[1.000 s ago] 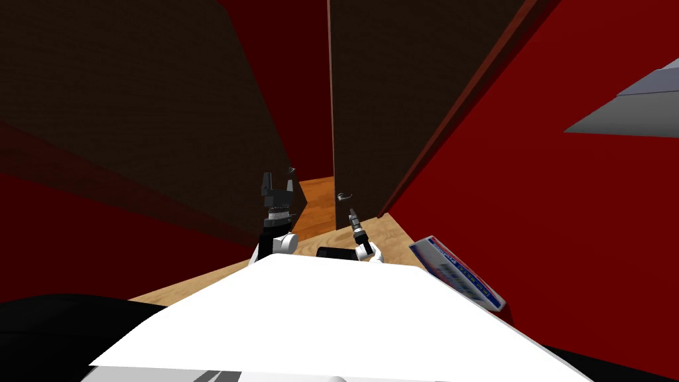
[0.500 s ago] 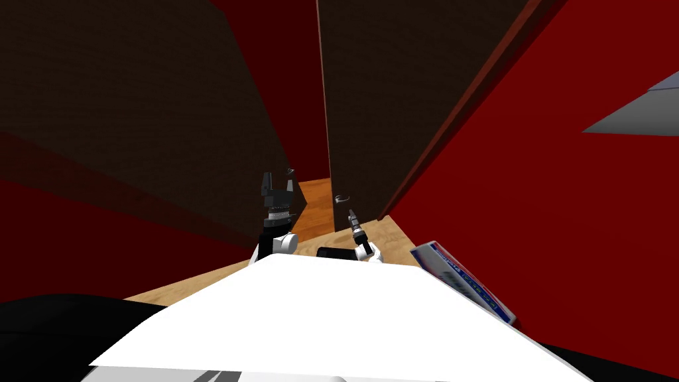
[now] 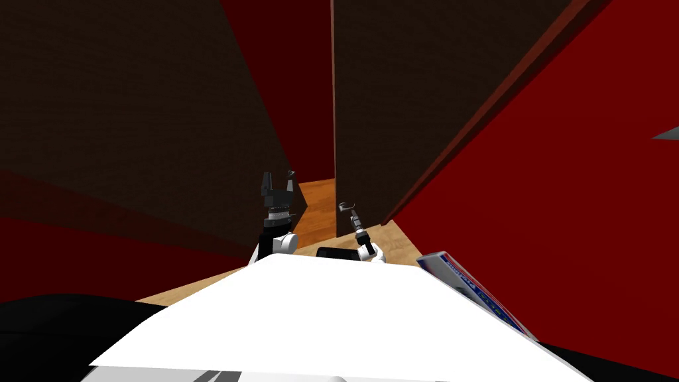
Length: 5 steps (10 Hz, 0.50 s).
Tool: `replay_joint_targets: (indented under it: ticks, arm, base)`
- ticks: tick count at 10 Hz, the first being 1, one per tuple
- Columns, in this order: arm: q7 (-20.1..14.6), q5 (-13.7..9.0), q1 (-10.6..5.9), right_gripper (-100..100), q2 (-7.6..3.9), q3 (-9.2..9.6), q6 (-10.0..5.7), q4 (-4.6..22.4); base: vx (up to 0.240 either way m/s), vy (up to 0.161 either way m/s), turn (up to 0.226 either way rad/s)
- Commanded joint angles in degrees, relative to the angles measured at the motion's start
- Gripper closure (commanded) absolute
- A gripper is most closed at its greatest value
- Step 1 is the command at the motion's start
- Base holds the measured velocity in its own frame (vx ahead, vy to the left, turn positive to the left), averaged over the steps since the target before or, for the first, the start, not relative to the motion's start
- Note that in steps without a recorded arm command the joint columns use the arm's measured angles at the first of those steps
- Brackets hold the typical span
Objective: Push the door open
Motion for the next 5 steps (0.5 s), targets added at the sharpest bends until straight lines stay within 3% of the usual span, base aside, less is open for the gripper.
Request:
replay_joint_targets:
  ticks: [1, 3, 4, 5]
  arm:
    - [0.09, -0.1, -0.15, -100, 0.56, -0.24, -0.31, 0.45]
    - [0.19, -0.22, -0.27, -100, 2.57, -0.54, -0.54, 0.83]
    - [0.13, -0.08, 0.48, -100, 1.82, -0.26, 0.16, -0.71]
    - [0.13, -0.08, 0.48, 100, 1.82, -0.26, 0.16, -0.71]
  base:
    - [0.218, 0.07, 0.019]
    - [0.207, 0.075, 0.032]
    - [0.086, 0.045, 0.001]
    - [-0.01, -0.007, -0.004]
